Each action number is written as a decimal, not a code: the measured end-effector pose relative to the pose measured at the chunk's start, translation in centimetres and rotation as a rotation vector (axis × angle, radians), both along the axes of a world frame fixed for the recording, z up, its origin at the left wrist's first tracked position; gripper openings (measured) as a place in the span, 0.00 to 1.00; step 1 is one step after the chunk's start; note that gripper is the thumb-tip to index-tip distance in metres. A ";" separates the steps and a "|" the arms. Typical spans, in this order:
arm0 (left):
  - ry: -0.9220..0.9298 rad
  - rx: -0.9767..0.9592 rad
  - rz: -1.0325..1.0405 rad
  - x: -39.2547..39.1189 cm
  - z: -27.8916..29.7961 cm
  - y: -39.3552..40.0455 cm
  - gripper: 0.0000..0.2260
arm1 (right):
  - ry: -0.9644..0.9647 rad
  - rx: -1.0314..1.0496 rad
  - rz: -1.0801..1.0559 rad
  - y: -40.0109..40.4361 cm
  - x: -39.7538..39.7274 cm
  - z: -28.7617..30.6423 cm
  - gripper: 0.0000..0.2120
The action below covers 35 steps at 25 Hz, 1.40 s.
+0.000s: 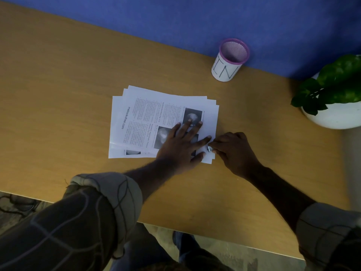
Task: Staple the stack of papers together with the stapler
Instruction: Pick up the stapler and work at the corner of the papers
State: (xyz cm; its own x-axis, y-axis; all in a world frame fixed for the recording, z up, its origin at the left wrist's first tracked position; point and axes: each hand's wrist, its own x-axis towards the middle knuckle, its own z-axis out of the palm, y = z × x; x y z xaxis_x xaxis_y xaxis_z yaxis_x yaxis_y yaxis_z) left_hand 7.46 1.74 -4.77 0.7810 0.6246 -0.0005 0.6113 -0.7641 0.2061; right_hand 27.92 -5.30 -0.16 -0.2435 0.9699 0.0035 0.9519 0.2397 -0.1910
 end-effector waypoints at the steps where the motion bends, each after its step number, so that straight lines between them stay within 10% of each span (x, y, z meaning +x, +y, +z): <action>1: 0.003 0.003 -0.001 0.0 0.0 0.0 0.25 | -0.007 0.000 0.001 0.0 -0.1 0.1 0.14; 35: -0.002 0.009 0.001 0.0 -0.1 0.0 0.26 | 0.107 -0.022 0.254 1.3 0.0 0.6 0.13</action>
State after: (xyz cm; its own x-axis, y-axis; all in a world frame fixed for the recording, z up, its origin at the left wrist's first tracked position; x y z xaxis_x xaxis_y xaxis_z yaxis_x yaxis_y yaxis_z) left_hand 7.51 1.77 -4.87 0.7805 0.6251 0.0071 0.6113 -0.7656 0.2003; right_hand 27.91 -3.98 0.45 -0.4786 0.8778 0.0220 0.8358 0.4631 -0.2948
